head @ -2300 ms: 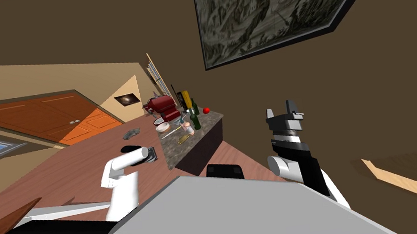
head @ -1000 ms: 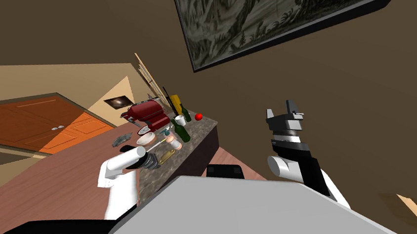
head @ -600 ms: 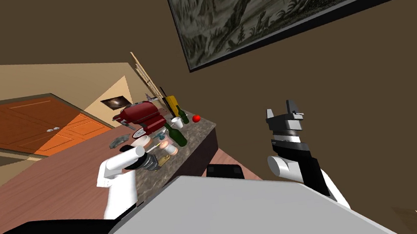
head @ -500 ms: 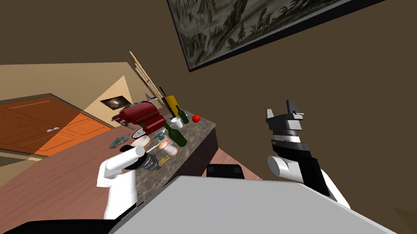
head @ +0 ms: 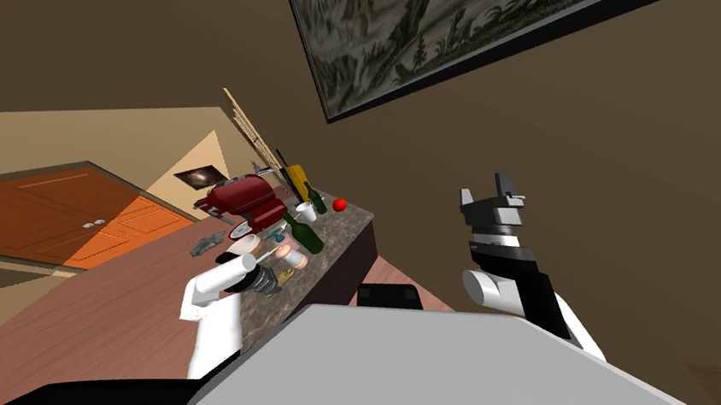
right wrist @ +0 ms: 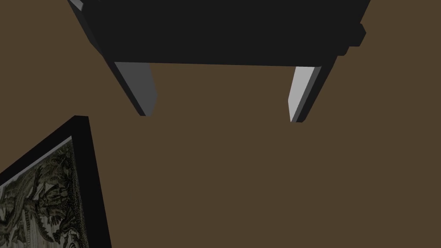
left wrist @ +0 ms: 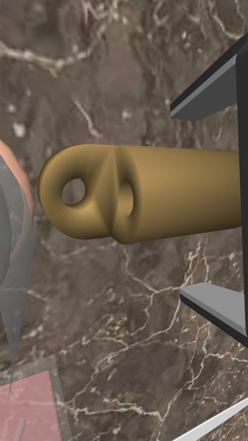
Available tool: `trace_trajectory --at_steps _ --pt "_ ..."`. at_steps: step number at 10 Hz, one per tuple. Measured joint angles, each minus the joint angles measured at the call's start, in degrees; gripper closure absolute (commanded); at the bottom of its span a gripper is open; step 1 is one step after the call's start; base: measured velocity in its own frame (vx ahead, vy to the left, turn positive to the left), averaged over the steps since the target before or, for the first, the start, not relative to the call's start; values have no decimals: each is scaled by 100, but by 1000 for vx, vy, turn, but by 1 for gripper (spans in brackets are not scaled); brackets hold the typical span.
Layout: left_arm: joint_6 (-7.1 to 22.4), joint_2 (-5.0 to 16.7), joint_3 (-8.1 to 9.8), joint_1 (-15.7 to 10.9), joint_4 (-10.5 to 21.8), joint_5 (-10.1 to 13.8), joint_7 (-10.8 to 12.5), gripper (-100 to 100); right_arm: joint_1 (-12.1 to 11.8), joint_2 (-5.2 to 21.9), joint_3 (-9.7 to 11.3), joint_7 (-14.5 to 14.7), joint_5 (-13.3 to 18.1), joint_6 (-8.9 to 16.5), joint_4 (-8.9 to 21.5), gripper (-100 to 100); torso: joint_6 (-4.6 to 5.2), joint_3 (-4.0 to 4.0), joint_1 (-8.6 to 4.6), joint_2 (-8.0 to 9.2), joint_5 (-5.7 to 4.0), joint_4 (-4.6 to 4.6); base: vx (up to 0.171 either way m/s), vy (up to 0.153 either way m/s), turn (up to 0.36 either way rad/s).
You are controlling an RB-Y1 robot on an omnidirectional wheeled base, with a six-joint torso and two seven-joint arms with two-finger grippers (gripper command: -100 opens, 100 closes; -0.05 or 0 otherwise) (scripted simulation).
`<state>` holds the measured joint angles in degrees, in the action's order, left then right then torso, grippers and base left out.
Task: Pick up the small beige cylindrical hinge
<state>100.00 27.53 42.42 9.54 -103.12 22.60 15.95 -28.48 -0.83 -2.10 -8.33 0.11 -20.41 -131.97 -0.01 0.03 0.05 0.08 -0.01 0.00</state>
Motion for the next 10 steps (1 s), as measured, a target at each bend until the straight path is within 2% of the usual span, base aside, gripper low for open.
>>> trace_trajectory --at_steps 4,5,6,9,10 --pt "6 -2 0 2 1 1 1 100 0 0 0 0 0 0 0 0 1 -1 0 -2 0 0 0 0 0" --pt "5 -1 0 1 0 1 1 0 0 0 0 0 0 0 0 0 1 -1 0 -2 0 0 0 0 0" --pt "5 -1 0 1 0 1 1 100 0 0 0 0 0 0 0 0 1 -1 0 -2 0 0 4 -6 -14" --pt "310 51 125 49 -299 93 34 100 0 0 0 0 0 0 0 0 1 -1 -8 -3 -5 0 4 -5 -4" --pt "332 54 129 49 -308 96 36 0 0 0 0 0 0 0 0 0 1 -2 -5 -3 -3 0 0 0 0"
